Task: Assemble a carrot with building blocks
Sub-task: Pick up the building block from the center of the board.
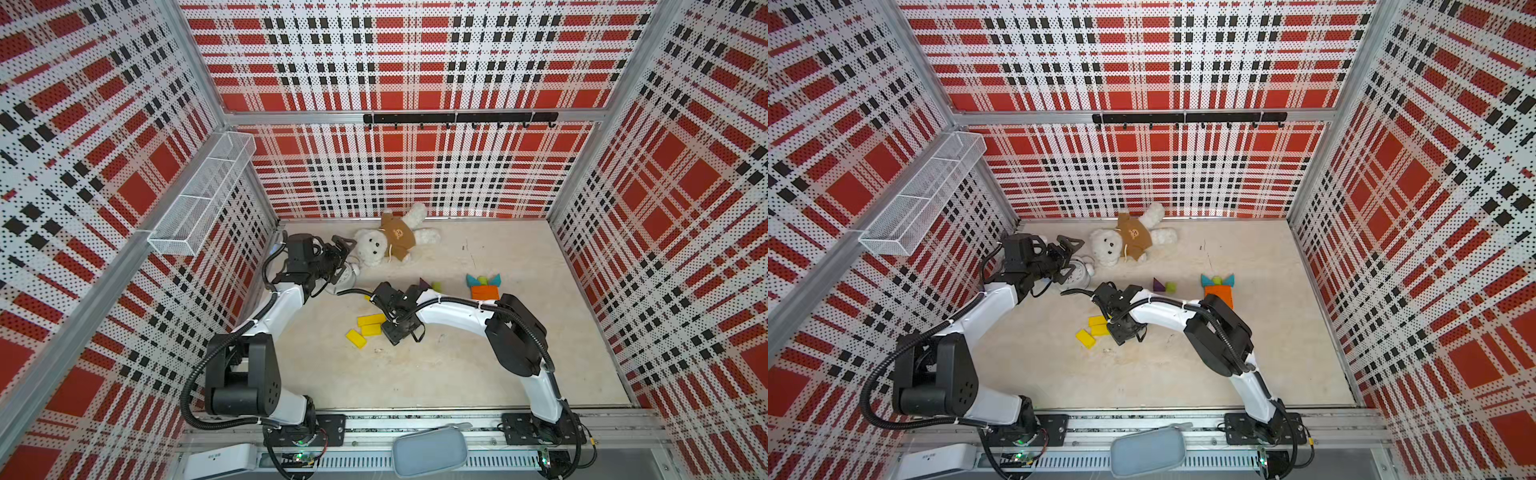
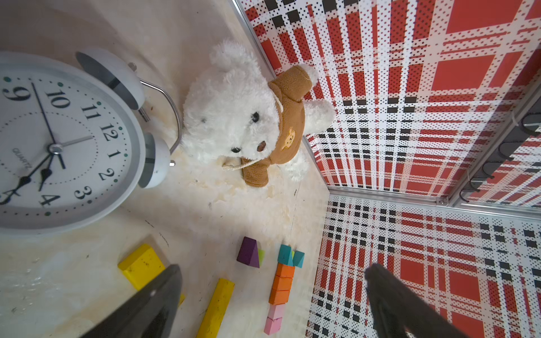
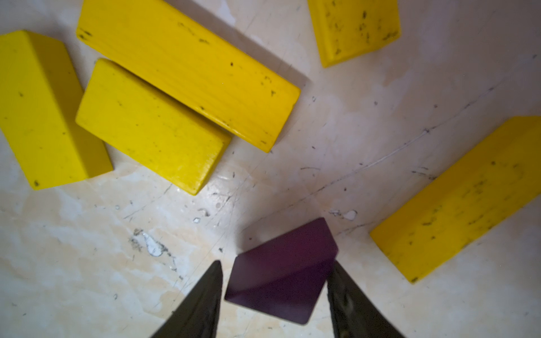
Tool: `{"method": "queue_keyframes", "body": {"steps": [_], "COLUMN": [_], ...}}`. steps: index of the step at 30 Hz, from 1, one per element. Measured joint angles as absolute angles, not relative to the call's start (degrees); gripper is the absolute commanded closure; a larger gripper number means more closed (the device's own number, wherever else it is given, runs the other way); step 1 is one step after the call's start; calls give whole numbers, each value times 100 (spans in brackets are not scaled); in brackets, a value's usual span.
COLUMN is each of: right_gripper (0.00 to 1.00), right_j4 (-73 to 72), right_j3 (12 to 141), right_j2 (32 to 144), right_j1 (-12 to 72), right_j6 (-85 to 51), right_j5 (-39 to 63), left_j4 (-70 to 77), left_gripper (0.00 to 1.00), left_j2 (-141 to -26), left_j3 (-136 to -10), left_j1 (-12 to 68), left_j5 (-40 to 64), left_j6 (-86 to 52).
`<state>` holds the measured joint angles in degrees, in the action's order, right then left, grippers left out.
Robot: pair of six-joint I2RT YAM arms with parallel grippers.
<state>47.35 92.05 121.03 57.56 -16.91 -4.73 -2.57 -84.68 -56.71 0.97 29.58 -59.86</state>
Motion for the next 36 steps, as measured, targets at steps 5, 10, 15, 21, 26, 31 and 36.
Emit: {"method": "queue_keyframes", "body": {"steps": [5, 10, 15, 21, 26, 31, 36], "right_gripper": [45, 51, 54, 56, 58, 58, 59], "right_j4": [4737, 4731, 4707, 4711, 4744, 4764, 4781], "right_j3": [9205, 9203, 9198, 9198, 9188, 9174, 9177], "right_j2": [12186, 12197, 12197, 12184, 11900, 11362, 10873], "right_j1": [5756, 5756, 5756, 5741, 5638, 5256, 4390], "right_j6": [-1752, -1787, -1844, -1940, -2032, -2071, -2086], "right_j5": [-473, -480, -480, -587, -740, -886, -1127], "left_j4": [-259, -259, -257, -257, -257, -259, -259], "left_gripper": [0, 1, 1, 1, 0, 0, 0], "left_j2": [-8471, -8471, -8471, -8471, -8471, -8471, -8471], "left_j3": [-5671, -5671, -5671, -5671, -5671, -5671, -5671], "left_j1": [123, 128, 137, 158, 209, 314, 628], "left_j5": [2967, 2969, 2971, 2969, 2971, 2969, 2956], "left_j6": [-5996, -5999, -5999, -5999, -5999, -5996, -5983]}}
